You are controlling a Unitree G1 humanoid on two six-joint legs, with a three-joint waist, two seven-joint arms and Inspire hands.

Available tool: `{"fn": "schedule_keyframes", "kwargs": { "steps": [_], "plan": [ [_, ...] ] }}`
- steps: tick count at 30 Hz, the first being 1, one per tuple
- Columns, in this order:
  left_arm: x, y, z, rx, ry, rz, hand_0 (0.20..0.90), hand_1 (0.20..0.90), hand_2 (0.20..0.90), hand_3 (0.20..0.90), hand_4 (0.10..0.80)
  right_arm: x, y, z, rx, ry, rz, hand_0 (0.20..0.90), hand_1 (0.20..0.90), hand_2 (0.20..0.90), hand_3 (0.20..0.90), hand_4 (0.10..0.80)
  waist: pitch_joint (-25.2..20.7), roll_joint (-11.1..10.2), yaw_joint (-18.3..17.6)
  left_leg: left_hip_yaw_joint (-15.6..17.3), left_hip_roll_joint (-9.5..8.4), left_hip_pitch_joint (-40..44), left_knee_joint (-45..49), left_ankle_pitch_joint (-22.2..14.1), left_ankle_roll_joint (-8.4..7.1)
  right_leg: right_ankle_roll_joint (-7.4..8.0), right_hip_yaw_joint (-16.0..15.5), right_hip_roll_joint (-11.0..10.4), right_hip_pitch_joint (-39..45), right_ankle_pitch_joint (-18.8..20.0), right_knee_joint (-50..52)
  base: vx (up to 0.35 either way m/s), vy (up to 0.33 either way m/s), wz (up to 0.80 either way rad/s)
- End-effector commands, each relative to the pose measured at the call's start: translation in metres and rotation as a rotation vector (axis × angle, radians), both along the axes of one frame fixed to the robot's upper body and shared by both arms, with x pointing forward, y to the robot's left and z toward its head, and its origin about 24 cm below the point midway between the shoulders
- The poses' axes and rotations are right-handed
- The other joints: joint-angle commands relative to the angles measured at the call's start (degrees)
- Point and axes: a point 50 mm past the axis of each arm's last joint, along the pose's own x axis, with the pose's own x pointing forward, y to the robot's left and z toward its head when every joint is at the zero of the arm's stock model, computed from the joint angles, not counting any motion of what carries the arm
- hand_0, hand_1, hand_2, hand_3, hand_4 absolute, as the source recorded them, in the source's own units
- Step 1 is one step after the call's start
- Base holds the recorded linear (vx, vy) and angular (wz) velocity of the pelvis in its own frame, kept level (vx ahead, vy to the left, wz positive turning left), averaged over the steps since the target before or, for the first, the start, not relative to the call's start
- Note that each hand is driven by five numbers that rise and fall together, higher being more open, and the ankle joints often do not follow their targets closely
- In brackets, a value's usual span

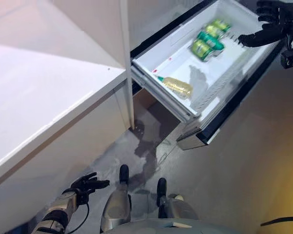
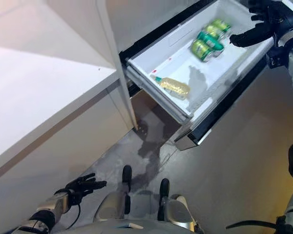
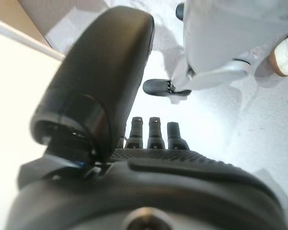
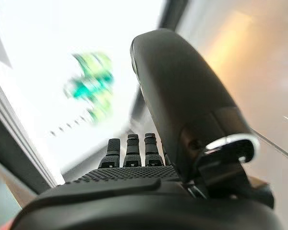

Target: Put drinks into fridge and close the fridge

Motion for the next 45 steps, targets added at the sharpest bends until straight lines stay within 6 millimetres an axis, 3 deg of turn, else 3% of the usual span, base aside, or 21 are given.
{"fn": "schedule_keyframes", "kwargs": {
  "steps": [1, 5, 8, 14, 18, 23, 26, 29, 34, 42, 45],
  "plan": [
    [-0.054, 0.002, -0.021, 0.016, 0.167, -0.007, 0.900, 0.900, 0.900, 0.900, 0.800, -0.025, 0.004, 0.012, -0.062, -0.235, -0.020, 0.900, 0.900, 0.900, 0.900, 0.800, -13.1, 1.5, -2.1, 1.2, -3.21, 4.5, 0.1, -11.0, 2.07, 1.90, 2.0, 2.7, -3.7, 0.3, 0.7, 0.033, 0.066, -0.18],
    [-0.062, -0.002, -0.026, 0.002, 0.182, 0.015, 0.900, 0.900, 0.900, 0.900, 0.800, -0.047, 0.010, 0.003, -0.042, -0.382, 0.006, 0.900, 0.900, 0.900, 0.900, 0.800, -14.0, 2.3, -3.9, 1.9, -3.18, 5.6, 0.1, -11.8, 2.22, 1.96, 2.9, 2.7, -3.0, -0.1, 0.5, 0.017, 0.038, -0.16],
    [-0.073, -0.008, -0.030, -0.013, 0.203, 0.038, 0.900, 0.900, 0.900, 0.900, 0.800, -0.070, 0.007, -0.018, -0.029, -0.420, 0.009, 0.900, 0.900, 0.900, 0.900, 0.800, -14.6, 3.1, -5.8, 2.4, -3.23, 6.5, 0.1, -12.4, 2.34, 1.92, 3.7, 2.7, -2.5, -0.5, 0.7, 0.019, 0.027, -0.16],
    [-0.088, -0.008, -0.034, -0.019, 0.236, 0.087, 0.900, 0.900, 0.900, 0.900, 0.800, -0.096, -0.018, -0.065, 0.026, -0.302, -0.069, 0.900, 0.900, 0.900, 0.900, 0.800, -14.0, 3.9, -8.1, 3.4, -3.30, 8.4, 0.6, -13.4, 2.91, 1.50, 5.2, 2.5, -1.8, -2.1, 3.3, 0.064, -0.006, -0.18],
    [-0.100, -0.008, -0.036, -0.020, 0.263, 0.117, 0.900, 0.900, 0.900, 0.900, 0.800, -0.110, -0.041, -0.101, 0.097, -0.187, -0.161, 0.900, 0.900, 0.900, 0.900, 0.800, -11.9, 4.5, -9.7, 4.3, -3.60, 8.0, 6.1, -15.5, 3.61, 0.41, 6.1, 2.3, -2.6, -4.2, 8.5, 0.091, -0.011, -0.14],
    [-0.097, -0.011, -0.037, -0.033, 0.260, 0.110, 0.900, 0.900, 0.900, 0.900, 0.800, -0.117, -0.054, -0.130, 0.159, -0.094, -0.223, 0.900, 0.900, 0.900, 0.900, 0.800, -8.2, 5.0, -11.0, 4.1, -4.28, 5.2, 13.3, -17.5, 4.12, -0.82, 5.6, 1.9, -5.1, -6.4, 14.7, 0.061, 0.020, -0.05],
    [-0.079, -0.014, -0.035, -0.041, 0.216, 0.098, 0.900, 0.900, 0.900, 0.900, 0.800, -0.110, -0.054, -0.142, 0.211, -0.064, -0.231, 0.900, 0.900, 0.900, 0.900, 0.800, -5.2, 5.3, -11.3, 4.2, -4.59, 1.5, 17.0, -18.3, 4.56, -1.56, 5.5, 1.6, -8.5, -7.5, 18.2, -0.134, 0.020, 0.02],
    [-0.043, -0.013, -0.025, -0.034, 0.111, 0.093, 0.900, 0.900, 0.900, 0.900, 0.800, -0.093, -0.040, -0.146, 0.258, -0.097, -0.194, 0.900, 0.900, 0.900, 0.900, 0.800, 0.5, 5.4, -11.4, 4.3, -4.38, -5.3, 22.8, -18.6, 4.85, -2.78, 5.5, 1.6, -14.7, -8.1, 23.4, -0.304, -0.011, -0.04],
    [-0.014, -0.011, -0.014, -0.001, 0.017, 0.108, 0.900, 0.900, 0.900, 0.900, 0.800, -0.075, -0.019, -0.155, 0.302, -0.091, -0.111, 0.900, 0.900, 0.900, 0.900, 0.800, 4.8, 5.1, -10.7, 3.7, -4.10, -11.4, 29.1, -19.5, 5.28, -4.28, 4.6, 1.6, -19.8, -9.8, 29.9, -0.143, -0.050, 0.01],
    [0.013, -0.011, -0.003, 0.066, -0.017, 0.119, 0.900, 0.900, 0.900, 0.900, 0.800, -0.042, 0.014, -0.165, 0.321, -0.008, 0.050, 0.900, 0.900, 0.900, 0.900, 0.800, 7.5, 4.9, -8.4, 1.5, -4.89, -16.5, 37.3, -22.5, 5.66, -5.86, 2.5, 0.8, -22.6, -13.1, 37.2, -0.009, -0.047, 0.11],
    [0.024, -0.014, 0.001, 0.079, -0.028, 0.104, 0.900, 0.900, 0.900, 0.900, 0.800, -0.025, 0.033, -0.158, 0.262, 0.006, 0.123, 0.900, 0.900, 0.900, 0.900, 0.800, 8.6, 5.4, -7.1, 0.6, -5.23, -17.5, 38.4, -22.4, 5.63, -6.28, 1.9, 0.4, -23.5, -13.6, 39.0, 0.018, -0.036, 0.15]
  ]
}}
